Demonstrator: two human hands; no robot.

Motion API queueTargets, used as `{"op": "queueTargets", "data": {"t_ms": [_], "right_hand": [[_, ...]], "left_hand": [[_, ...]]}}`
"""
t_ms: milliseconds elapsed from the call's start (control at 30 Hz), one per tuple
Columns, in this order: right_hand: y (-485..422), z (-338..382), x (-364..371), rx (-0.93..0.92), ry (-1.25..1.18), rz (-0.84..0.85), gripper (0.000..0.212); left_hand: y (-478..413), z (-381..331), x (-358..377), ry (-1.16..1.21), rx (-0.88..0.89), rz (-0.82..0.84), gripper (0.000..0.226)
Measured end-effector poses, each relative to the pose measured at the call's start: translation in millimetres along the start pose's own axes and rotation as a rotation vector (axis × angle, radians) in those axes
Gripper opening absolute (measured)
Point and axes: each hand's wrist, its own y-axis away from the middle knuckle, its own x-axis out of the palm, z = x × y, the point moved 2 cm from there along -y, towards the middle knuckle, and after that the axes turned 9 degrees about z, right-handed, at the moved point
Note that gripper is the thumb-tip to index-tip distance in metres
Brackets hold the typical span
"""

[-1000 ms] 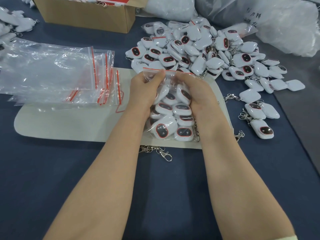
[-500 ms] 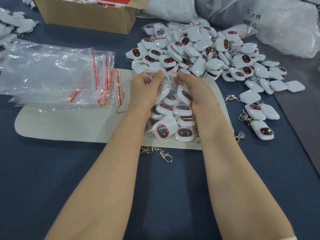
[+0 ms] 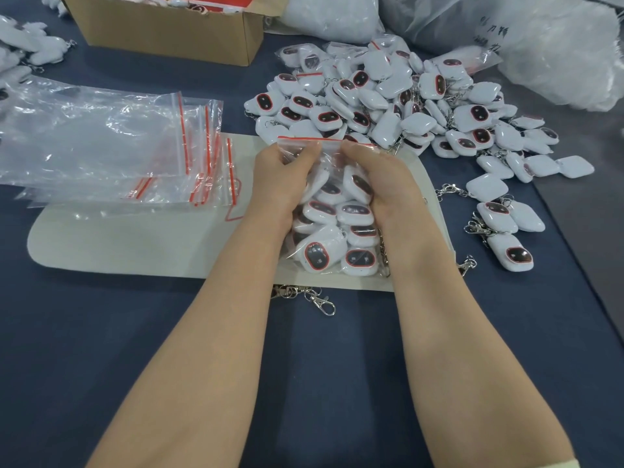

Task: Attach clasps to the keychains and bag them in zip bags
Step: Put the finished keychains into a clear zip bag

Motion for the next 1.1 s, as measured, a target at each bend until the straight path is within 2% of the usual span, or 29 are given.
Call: {"op": "queueTargets", "data": {"t_ms": [200,333,400,767,933,1100], "right_hand": [[-1.5,-1.9,-1.5,0.028,-0.036,-0.017,0.008],[-4.1,-4.4,-2.1,0.027,-0.082,-0.016,0.015],[-5.5,-5.7,-3.1,0.032,-0.091,-0.013,0.022],[-3.2,-3.9,-3.7,0.038,-0.031,-0.021,0.009],[-5.1,-4.0,-2.2,0.021,-0.026,-0.025,0.005],[-7.4,-5.5,-2.4,-0.022,-0.019,0.027,0.008]], "left_hand": [[2.5,-0.8,0.7,0.003,-0.006,-0.016,0.013],[3.5,-0.6,-0.4,0.025,-0.048,-0.045,0.029],[3.9,-0.6,-0.4,0.025,-0.045,-0.047,0.026],[0.8,1.0,-0.7,-0.029,-0.03,-0.051,0.026],[-0.2,1.7,-1.4,0.031,-0.03,-0.013,0.009],[-2.8,4.1,-0.9,0.074,-0.056,0.049,0.008]]}}
